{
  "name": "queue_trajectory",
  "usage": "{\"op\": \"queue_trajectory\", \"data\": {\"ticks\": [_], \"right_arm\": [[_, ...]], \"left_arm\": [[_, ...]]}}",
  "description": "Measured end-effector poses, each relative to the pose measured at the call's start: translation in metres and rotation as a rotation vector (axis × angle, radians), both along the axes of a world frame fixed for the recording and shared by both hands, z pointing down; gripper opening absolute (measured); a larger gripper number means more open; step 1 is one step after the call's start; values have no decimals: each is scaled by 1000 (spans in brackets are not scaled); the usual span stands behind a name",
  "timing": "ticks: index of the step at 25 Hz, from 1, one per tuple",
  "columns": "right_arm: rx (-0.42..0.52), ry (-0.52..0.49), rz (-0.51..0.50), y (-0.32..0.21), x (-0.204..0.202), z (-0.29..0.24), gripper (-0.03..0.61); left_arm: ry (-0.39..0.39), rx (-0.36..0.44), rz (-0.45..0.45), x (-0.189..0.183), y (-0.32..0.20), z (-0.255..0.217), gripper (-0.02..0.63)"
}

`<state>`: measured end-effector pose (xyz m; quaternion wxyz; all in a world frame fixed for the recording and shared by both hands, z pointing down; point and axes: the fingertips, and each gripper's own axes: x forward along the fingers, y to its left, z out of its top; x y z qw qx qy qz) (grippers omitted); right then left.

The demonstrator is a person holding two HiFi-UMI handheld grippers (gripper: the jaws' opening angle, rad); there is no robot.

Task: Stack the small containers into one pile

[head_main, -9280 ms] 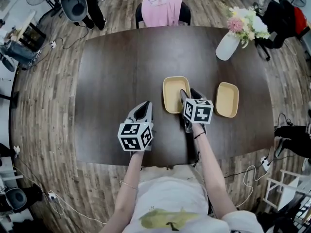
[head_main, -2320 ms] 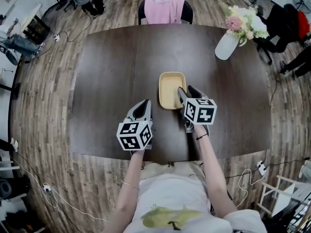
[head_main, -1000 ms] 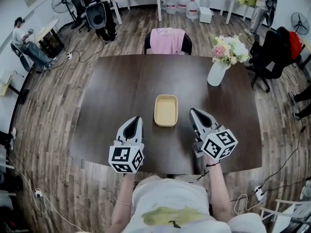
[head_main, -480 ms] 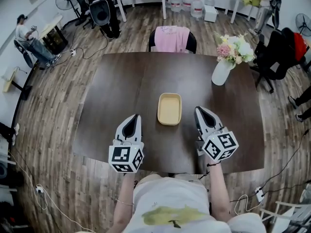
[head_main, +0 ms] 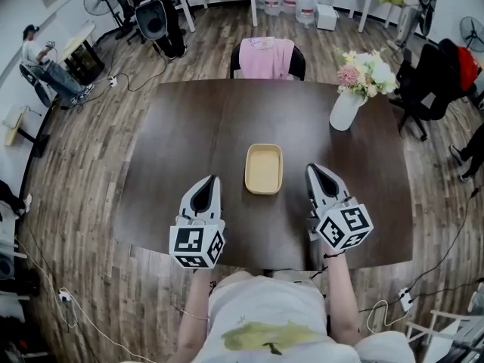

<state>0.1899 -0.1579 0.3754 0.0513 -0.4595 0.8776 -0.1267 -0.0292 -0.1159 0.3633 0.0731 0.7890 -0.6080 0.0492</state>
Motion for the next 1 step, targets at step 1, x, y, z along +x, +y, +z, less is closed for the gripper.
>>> {"op": "queue_trajectory", "data": {"ticks": [1], "right_arm": [[0, 2, 0, -1, 1, 0, 21]], "left_arm": [[-3, 0, 1, 2, -1, 0, 25]]}}
